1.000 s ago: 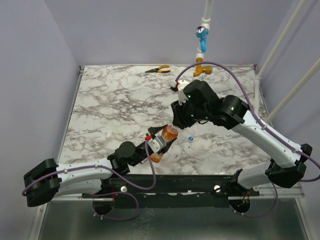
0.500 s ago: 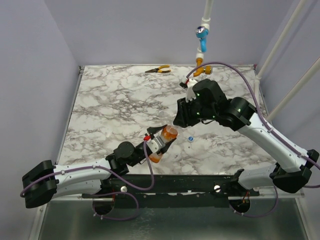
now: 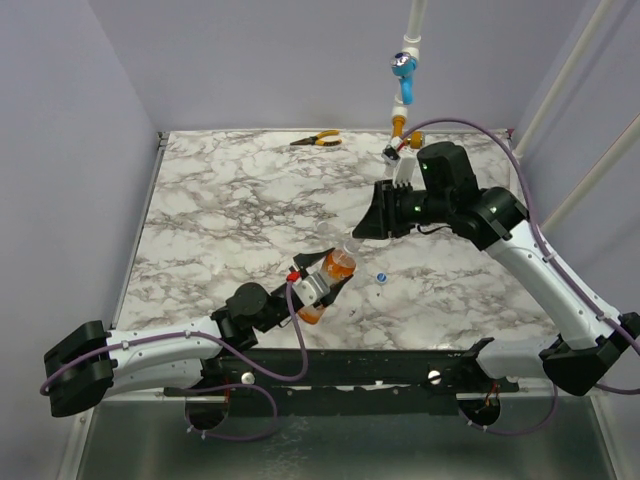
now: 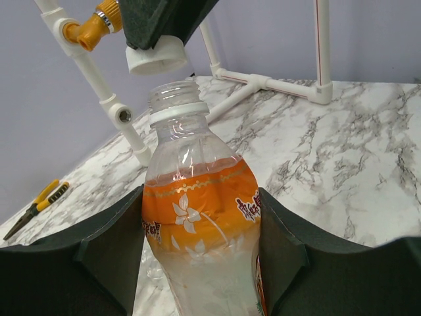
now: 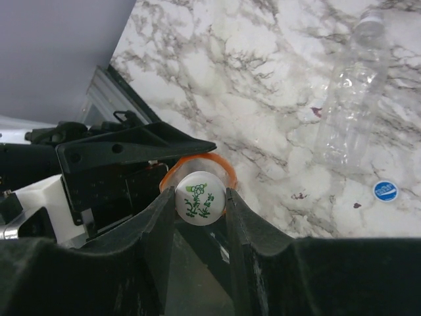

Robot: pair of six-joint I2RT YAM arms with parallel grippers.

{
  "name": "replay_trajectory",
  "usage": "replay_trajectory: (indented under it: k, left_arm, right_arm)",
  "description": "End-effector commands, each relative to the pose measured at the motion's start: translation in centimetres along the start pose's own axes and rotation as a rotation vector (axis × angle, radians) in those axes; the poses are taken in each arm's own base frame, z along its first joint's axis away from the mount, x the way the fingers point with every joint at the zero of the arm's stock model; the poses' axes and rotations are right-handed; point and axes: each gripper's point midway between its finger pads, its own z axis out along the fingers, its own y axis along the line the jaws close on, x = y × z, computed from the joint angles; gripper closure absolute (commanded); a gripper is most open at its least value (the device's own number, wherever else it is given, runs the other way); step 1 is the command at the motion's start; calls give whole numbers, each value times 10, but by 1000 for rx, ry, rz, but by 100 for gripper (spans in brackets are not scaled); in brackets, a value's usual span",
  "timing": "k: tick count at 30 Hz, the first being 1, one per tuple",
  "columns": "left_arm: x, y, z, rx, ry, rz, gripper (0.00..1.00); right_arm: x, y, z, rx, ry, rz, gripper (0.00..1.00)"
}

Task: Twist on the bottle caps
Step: Screw the bottle cap onto the plastic bottle.

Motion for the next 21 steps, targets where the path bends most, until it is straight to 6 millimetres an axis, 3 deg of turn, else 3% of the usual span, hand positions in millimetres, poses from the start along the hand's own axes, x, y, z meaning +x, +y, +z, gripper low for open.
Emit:
replay_trajectory:
  k: [1, 9, 21]
  left_arm:
    - [-27, 6, 4, -8, -78, 7, 69]
    - [-30, 8, 4, -15, -86, 14, 69]
    - [-35, 6, 4, 1, -105, 9, 69]
  right_arm:
    - [10, 20, 0, -144, 48, 8, 64]
    - [16, 22, 1, -184, 74, 25, 65]
    - [16, 6, 7, -106, 72, 47, 65]
